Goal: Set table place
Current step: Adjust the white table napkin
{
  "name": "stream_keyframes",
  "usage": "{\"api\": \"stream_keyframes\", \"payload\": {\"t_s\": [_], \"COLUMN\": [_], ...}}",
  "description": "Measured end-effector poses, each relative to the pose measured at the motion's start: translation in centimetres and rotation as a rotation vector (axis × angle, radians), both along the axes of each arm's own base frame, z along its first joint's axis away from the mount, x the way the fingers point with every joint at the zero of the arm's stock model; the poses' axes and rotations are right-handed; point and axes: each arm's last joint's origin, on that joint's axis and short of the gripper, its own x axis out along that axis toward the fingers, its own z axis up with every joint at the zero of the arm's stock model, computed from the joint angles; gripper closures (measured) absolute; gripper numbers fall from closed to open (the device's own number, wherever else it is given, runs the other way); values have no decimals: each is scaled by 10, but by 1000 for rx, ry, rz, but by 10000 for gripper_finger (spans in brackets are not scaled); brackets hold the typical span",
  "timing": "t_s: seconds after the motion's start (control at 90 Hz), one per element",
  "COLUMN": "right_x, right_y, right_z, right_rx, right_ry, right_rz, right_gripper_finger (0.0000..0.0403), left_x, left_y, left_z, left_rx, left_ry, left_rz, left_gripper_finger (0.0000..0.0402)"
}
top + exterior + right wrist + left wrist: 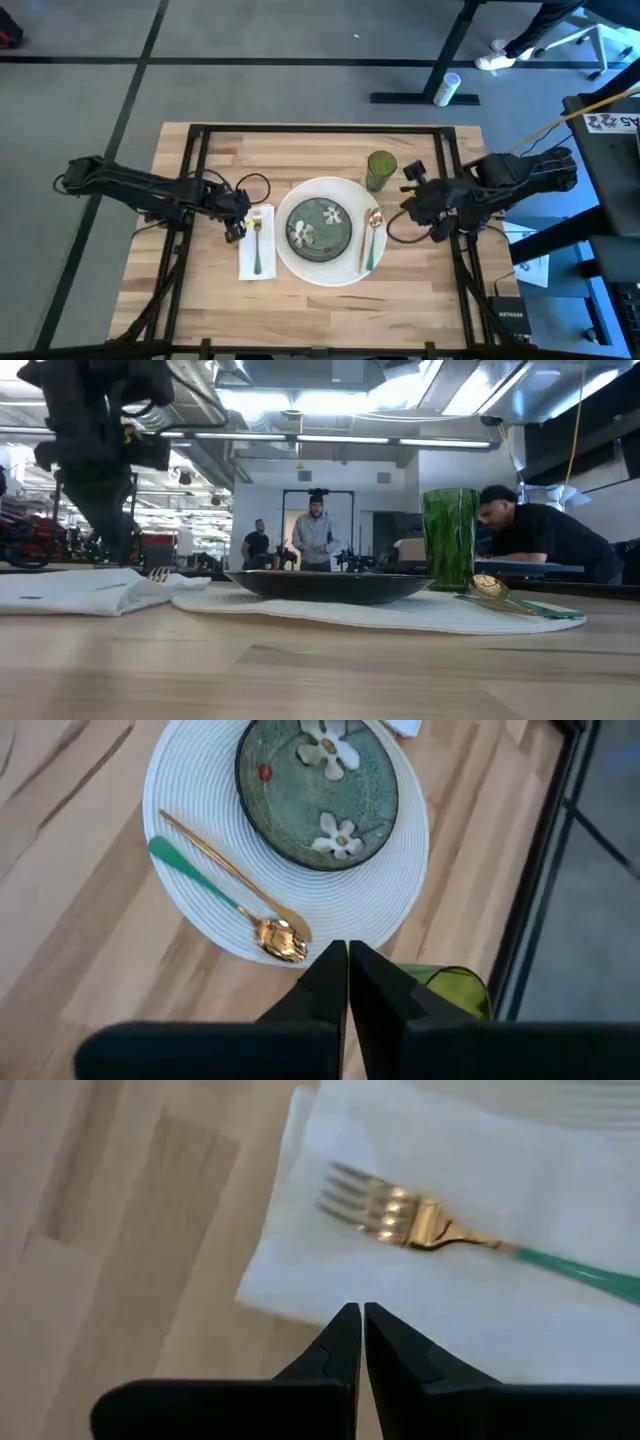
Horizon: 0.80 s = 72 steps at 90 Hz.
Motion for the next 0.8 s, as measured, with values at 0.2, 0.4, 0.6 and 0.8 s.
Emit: {"api": "stream_keyframes", "payload": {"t_s": [0.2, 0.4, 0.6, 0.8], "right_x": [-2, -2, -2, -2], "right_y": [5, 5, 5, 4], "right_z": [0, 0, 0, 0], "right_rx": [-15, -9, -10, -10], "right_ry": [-15, -16, -13, -12], "right_rz": [-16, -25, -25, -25], "right_gripper_finger": [403, 403, 403, 403], "left_x": [7, 12, 17, 24], "left_y": [4, 16, 23, 27], "left_z": [-3, -15, -28, -33], "left_rx": [-7, 5, 12, 16], "left_ry": [-69, 10, 82, 69], "left_rz": [37, 82, 90, 92], "left_gripper_finger": [402, 402, 402, 402]}}
